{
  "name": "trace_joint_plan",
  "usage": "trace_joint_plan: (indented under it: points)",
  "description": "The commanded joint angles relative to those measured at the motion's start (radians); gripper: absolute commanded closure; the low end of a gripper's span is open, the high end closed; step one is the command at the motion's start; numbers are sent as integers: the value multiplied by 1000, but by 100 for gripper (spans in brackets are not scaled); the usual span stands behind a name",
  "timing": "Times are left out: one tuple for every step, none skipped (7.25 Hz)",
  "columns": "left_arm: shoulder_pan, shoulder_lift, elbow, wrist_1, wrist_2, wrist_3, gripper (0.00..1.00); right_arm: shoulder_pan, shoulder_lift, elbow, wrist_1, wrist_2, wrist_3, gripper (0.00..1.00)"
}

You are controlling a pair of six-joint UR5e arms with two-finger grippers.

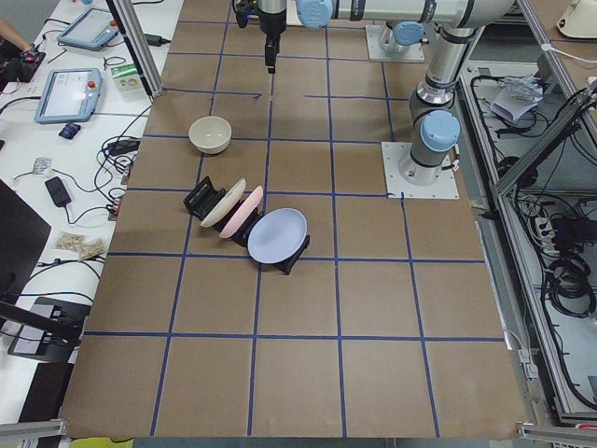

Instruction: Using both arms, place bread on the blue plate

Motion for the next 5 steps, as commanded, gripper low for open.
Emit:
trace_joint_plan:
  points:
    - [-1, 15, -8, -2, 4, 0, 0, 0, 0, 0, 0, -1, 0, 0]
    - [2, 15, -8, 0, 3, 3, 0, 0, 0, 0, 0, -1, 0, 0]
    - [19, 18, -8, -6, 6, 32, 0, 0, 0, 0, 0, 0, 0, 0]
    - [78, 27, -8, -15, 27, 39, 0, 0, 0, 0, 2, -1, 0, 0]
    - [176, 37, -17, -75, 83, 43, 0, 0, 0, 2, 3, -1, 0, 0]
